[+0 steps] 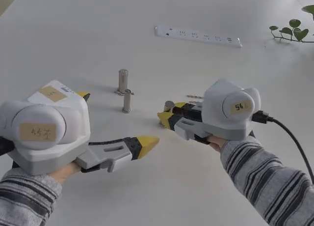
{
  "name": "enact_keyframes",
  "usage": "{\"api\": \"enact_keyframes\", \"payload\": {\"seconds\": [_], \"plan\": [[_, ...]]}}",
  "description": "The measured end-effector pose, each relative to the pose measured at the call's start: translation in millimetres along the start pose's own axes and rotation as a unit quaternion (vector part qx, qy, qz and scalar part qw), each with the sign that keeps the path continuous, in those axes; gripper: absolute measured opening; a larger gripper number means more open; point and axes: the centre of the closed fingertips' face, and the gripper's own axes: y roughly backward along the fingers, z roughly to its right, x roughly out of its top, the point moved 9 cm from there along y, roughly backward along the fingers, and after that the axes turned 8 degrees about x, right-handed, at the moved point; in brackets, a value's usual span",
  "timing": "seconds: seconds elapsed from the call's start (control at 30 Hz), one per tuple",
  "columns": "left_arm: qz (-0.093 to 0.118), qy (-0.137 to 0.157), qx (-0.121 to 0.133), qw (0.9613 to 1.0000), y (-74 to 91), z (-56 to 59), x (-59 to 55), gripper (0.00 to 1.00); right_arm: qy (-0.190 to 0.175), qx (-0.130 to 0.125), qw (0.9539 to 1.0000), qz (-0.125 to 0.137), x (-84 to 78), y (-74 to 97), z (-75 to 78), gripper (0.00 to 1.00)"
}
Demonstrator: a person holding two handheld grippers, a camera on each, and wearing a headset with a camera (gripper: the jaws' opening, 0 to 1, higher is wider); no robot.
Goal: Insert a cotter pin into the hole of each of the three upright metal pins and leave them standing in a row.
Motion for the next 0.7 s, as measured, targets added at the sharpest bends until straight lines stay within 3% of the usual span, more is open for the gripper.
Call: {"api": "enact_keyframes", "payload": {"seconds": [0.37, 0.7], "plan": [[-0.004, -0.003, -0.003, 1.0, -0.6, 0.8, -1.1, 0.97, 0.027, 0.008, 0.9996, -0.001, -3.0, 2.6, -5.8, 0.09], [-0.007, -0.005, -0.002, 1.0, -0.7, 0.9, -2.0, 0.97, 0.0, -0.001, 1.0, 0.004, -3.5, 1.4, -8.0, 0.11]]}}
